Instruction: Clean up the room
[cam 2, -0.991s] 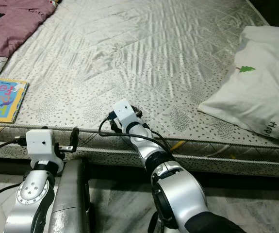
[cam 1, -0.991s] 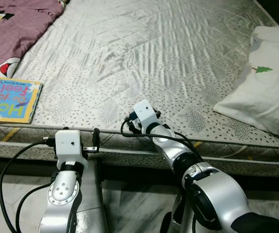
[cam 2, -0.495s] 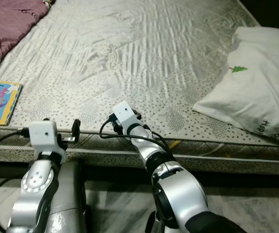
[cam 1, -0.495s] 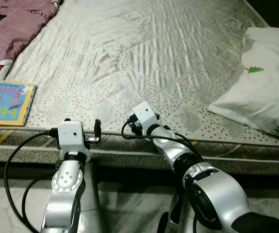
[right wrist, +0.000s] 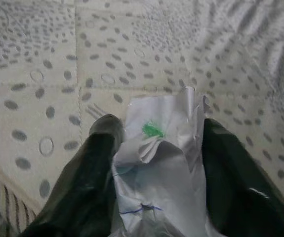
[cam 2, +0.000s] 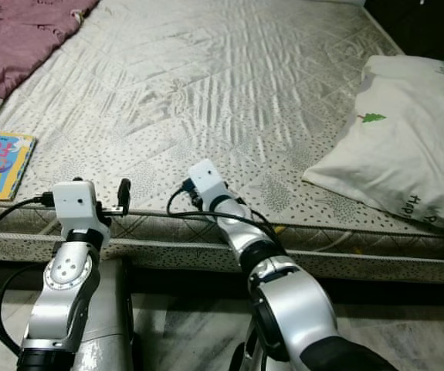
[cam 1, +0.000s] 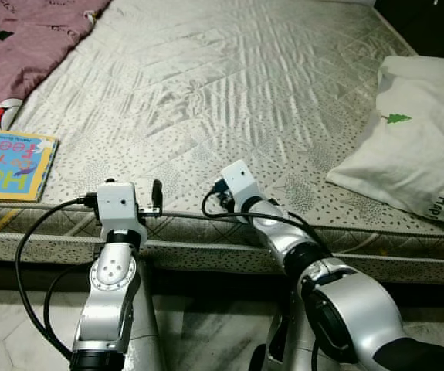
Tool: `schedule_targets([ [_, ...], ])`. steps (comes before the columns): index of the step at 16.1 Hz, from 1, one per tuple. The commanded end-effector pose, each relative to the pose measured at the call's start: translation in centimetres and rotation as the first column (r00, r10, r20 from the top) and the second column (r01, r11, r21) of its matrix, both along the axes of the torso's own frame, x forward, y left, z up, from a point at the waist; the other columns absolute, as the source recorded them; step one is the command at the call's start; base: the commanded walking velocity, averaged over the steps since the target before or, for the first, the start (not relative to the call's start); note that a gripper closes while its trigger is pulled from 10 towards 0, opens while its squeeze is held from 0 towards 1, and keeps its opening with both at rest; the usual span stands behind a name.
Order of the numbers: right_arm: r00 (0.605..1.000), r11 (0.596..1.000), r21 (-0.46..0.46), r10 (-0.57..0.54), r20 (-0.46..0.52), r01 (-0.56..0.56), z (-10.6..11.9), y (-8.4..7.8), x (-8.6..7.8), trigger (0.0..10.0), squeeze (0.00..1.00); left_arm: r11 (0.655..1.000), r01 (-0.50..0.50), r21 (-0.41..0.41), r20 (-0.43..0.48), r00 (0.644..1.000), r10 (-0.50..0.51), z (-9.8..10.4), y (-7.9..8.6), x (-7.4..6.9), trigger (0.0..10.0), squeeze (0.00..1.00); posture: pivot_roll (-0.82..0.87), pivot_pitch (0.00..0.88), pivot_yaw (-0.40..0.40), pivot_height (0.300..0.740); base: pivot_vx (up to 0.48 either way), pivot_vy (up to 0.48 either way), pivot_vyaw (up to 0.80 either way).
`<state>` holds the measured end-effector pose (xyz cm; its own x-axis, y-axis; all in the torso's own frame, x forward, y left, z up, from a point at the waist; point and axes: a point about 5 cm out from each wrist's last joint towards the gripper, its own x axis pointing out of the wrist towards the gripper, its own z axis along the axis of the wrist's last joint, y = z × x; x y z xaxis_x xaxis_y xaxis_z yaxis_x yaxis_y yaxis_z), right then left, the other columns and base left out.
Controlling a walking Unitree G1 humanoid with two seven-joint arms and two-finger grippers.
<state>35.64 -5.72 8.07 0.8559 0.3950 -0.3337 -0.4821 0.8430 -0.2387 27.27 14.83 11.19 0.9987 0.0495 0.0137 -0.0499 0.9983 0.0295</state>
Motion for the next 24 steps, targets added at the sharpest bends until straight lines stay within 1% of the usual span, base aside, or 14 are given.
schedule_targets([
  [1,1.0,1.0,0.012,-0.016,0.0,0.016,0.0,-0.6,0.1,0.0,0.0,1.0,0.008,-0.001,0.015,1.0,-0.008,0.2,-0.2,0.4,10.0,0.0,0.19,0.0,-0.073,0.485,0.0,0.0,0.0],
  [4,1.0,0.999,0.014,-0.029,-0.005,0.029,-0.1,-1.3,0.2,0.0,0.0,1.0,0.022,0.011,0.034,0.999,-0.022,0.5,-0.2,1.2,10.0,0.0,0.19,0.0,-0.066,0.485,0.0,0.0,0.0],
  [8,0.999,0.998,0.057,-0.016,0.034,0.014,1.1,-1.6,0.8,0.0,0.0,1.0,0.015,0.025,0.05,0.999,-0.016,0.7,0.2,1.8,10.0,0.0,0.18,0.0,-0.062,0.485,0.0,0.0,0.0],
  [10,0.998,0.994,0.109,0.005,0.063,-0.012,1.8,-2.1,1.1,0.0,0.0,1.0,0.011,0.025,0.052,0.999,-0.012,0.5,0.3,2.0,10.0,0.0,0.15,0.0,-0.051,0.485,0.0,0.0,0.0],
  [11,0.997,0.977,0.211,-0.03,0.068,0.015,2.3,-2.9,1.2,0.0,0.0,1.0,0.017,0.026,0.049,0.999,-0.019,0.2,0.2,2.2,10.0,0.0,0.12,0.0,-0.033,0.485,0.0,0.0,0.0],
  [13,0.994,0.954,0.301,-0.041,0.105,0.008,2.6,-4.3,0.9,0.0,0.0,0.999,0.046,0.028,0.052,0.998,-0.047,0.2,-0.1,2.9,10.0,0.0,0.08,0.0,-0.012,0.485,0.0,0.0,0.0],
  [14,0.991,0.948,0.317,-0.052,0.127,0.009,2.8,-4.8,0.6,0.0,0.0,0.998,0.051,0.03,0.056,0.997,-0.053,0.3,-0.2,3.2,10.0,0.0,0.07,0.0,-0.005,0.485,0.0,0.0,0.0],
  [15,0.98,0.932,0.36,-0.105,0.171,0.037,3.1,-5.7,-0.1,0.0,0.0,0.998,0.058,0.032,0.067,0.996,-0.06,0.5,-0.3,3.7,10.0,0.0,0.06,0.0,0.002,0.485,0.0,0.0,0.0],
  [17,0.958,0.917,0.388,-0.187,0.219,0.09,3.5,-6.5,-0.7,0.0,0.0,0.998,0.055,0.027,0.077,0.995,-0.057,0.6,-0.2,4.0,10.0,0.0,0.06,0.0,0.007,0.485,0.0,0.0,0.0],
  [18,0.908,0.89,0.399,-0.339,0.247,0.223,3.3,-7.6,-1.5,0.0,0.0,1.0,0.027,-0.005,0.092,0.995,-0.026,1.0,0.2,4.0,10.0,0.0,0.05,0.0,0.015,0.485,0.0,0.0,0.0],
  [19,0.9,0.885,0.399,-0.358,0.25,0.241,3.2,-7.7,-1.6,0.0,0.0,1.0,0.023,-0.011,0.094,0.995,-0.022,1.0,0.3,4.0,10.0,0.0,0.05,0.0,0.015,0.485,0.0,0.0,0.0],
  [20,0.866,0.85,0.432,-0.433,0.251,0.3,3.4,-8.0,-1.9,0.0,0.0,0.999,0.024,-0.032,0.088,0.996,-0.021,1.0,0.3,4.1,10.0,0.0,0.04,0.0,0.026,0.485,0.0,0.0,0.0],
  [23,0.853,0.839,0.453,-0.449,0.266,0.3,4.2,-7.4,-2.7,0.0,0.0,0.998,0.054,-0.02,0.086,0.995,-0.052,0.7,-0.2,4.0,10.0,0.0,0.04,0.0,0.036,0.485,0.0,0.0,0.0],
  [24,0.841,0.832,0.46,-0.465,0.276,0.309,4.7,-7.3,-3.1,0.0,0.0,0.998,0.062,-0.013,0.086,0.994,-0.061,0.5,-0.1,3.8,10.0,0.0,0.03,0.0,0.036,0.485,0.0,0.0,0.0],
])
